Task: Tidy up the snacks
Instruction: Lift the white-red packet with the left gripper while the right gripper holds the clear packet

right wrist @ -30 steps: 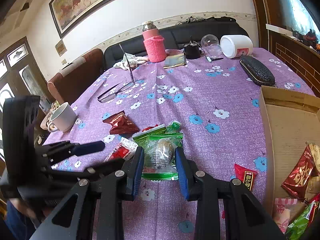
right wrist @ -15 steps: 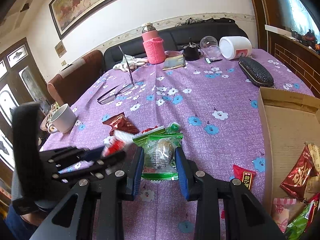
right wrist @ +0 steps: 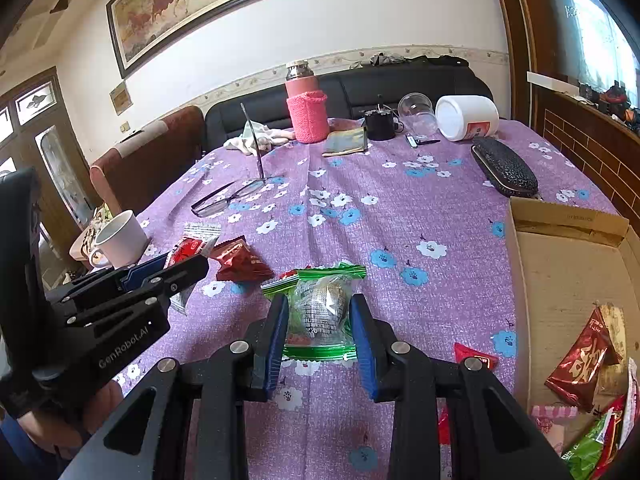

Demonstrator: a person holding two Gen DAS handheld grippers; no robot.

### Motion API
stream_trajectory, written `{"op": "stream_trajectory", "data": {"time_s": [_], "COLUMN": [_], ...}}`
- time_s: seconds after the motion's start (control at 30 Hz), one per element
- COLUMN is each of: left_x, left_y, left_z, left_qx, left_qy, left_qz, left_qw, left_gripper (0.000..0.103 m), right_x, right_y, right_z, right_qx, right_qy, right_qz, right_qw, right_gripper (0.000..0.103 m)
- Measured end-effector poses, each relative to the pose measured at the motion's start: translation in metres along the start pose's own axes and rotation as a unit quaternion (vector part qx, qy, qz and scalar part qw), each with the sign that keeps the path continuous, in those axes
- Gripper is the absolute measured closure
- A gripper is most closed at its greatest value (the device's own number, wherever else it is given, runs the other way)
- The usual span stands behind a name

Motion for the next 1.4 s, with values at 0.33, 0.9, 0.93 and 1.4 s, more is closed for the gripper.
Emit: {"op": "stream_trajectory", "data": {"time_s": [0.33, 0.9, 0.93, 1.4], "left_x": [0.007, 0.017, 0.017, 0.015], "left_y": [0.007, 0.019, 0.019, 0.022], "left_z": [-0.001, -0.002, -0.003, -0.006], "left_qx": [0.032, 0.068, 0.069, 0.076], "left_qy": [-0.031, -0.06, -0.061, -0.066], "left_qz": [-0.026, -0.039, -0.04, -0.042], "left_qw": [0.9987, 0.9951, 0.9949, 0.994], "left_gripper": [0.08, 0.08, 0.08, 0.08], "right_x": [0.0, 0.003, 0.003, 0.009], "right_y": [0.0, 0.001, 0.001, 0.001], "right_z": [0.0, 0.0, 0.0, 0.0], "right_qx": [-0.001, 0.004, 0.003, 0.008], "right_qy": [0.001, -0.008, -0.008, -0.021], "right_qz": [0.002, 0.005, 0.006, 0.015], "right_qw": [1.0, 1.0, 1.0, 1.0], "right_gripper": [0.069, 0.069, 0.069, 0.069]}}
Point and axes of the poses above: each gripper's, at about its wrist camera, not at the fingertips, and y roughly against the way its jaws point, x to its right, z to its underside, the point moved 6 cm from there along -y, roughly the way its jaws point, and after that the axes turned 14 degrees about y, right-handed, at the moved point
